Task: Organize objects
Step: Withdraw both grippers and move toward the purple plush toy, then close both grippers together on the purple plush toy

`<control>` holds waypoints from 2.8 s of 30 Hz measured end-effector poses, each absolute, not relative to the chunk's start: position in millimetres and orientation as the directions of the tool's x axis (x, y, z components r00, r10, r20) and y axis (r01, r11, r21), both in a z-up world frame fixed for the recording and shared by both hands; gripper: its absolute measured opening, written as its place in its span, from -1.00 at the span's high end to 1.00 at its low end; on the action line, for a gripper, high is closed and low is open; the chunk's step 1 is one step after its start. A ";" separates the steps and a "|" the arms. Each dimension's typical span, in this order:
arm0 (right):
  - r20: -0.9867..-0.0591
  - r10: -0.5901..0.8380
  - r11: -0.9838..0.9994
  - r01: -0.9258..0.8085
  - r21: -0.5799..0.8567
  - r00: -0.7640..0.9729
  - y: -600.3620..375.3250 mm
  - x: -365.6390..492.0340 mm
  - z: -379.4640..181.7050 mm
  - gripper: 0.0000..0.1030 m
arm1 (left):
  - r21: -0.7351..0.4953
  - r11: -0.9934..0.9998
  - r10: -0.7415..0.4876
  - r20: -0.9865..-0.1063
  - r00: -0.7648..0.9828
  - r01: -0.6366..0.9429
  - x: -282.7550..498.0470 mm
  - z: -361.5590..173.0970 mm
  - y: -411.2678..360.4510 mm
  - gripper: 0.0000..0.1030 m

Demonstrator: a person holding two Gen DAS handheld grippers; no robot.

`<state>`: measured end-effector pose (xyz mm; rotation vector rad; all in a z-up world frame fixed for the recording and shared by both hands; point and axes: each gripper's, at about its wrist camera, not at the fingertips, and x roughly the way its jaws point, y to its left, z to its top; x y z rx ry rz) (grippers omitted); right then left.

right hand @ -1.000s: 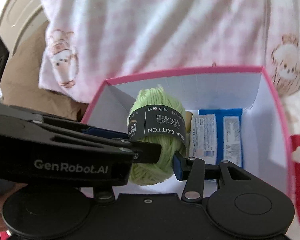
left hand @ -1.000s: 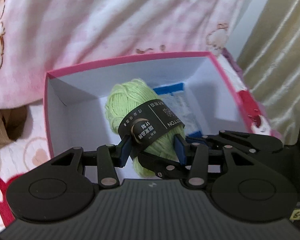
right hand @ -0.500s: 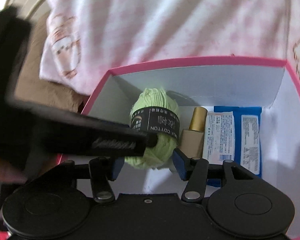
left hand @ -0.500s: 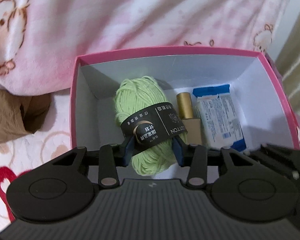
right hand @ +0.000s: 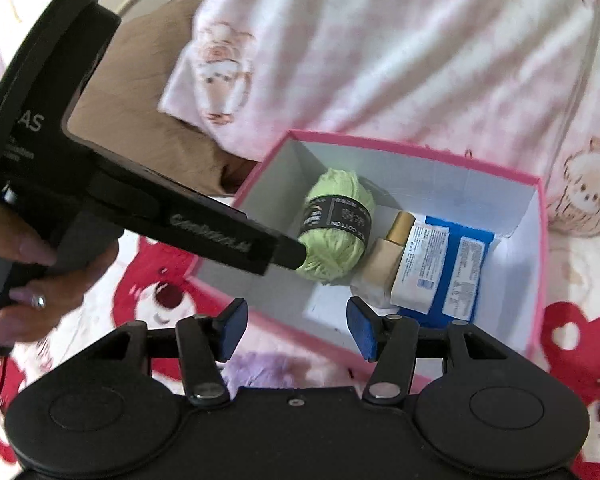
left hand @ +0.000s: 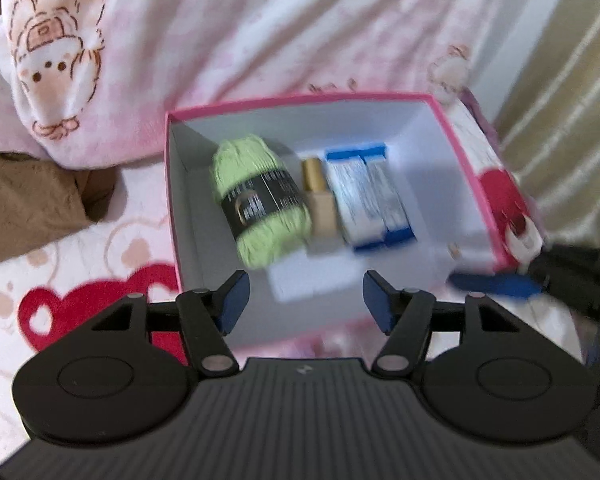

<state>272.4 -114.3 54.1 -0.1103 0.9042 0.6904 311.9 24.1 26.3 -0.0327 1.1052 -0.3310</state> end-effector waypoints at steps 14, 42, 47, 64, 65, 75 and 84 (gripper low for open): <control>-0.695 0.569 0.731 -0.658 0.182 0.439 -144.3 182.3 95.6 -0.63 | -0.122 0.934 -0.251 -0.893 0.374 0.337 212.6 63.8 31.6 -0.30; -0.754 0.558 0.470 -0.881 -0.056 0.346 -65.6 196.1 -64.2 -0.76 | -0.329 0.933 -0.356 -0.780 0.514 0.147 180.5 -98.3 86.3 -0.29; -0.771 0.545 0.492 -0.870 -0.024 0.330 -58.9 218.0 -84.6 -0.76 | -0.397 0.914 -0.380 -0.759 0.529 0.087 183.2 -122.2 93.3 0.04; -0.724 0.607 0.585 -0.801 0.127 0.329 -69.5 224.1 -112.8 -0.78 | -0.445 0.894 -0.400 -0.733 0.550 0.056 185.8 -126.9 88.1 0.26; -0.723 0.607 0.588 -0.799 0.128 0.331 -70.2 223.0 -111.0 -0.73 | -0.444 0.894 -0.398 -0.733 0.551 0.056 185.4 -126.0 87.5 0.26; -0.725 0.602 0.595 -0.794 0.128 0.334 -71.8 213.8 -96.7 -0.51 | -0.434 0.899 -0.389 -0.740 0.549 0.052 185.5 -121.5 91.7 0.22; -0.740 0.595 0.619 -0.766 0.172 0.315 -57.7 228.6 -118.3 -0.75 | -0.530 0.847 -0.441 -0.725 0.530 -0.021 196.7 -140.5 110.5 0.18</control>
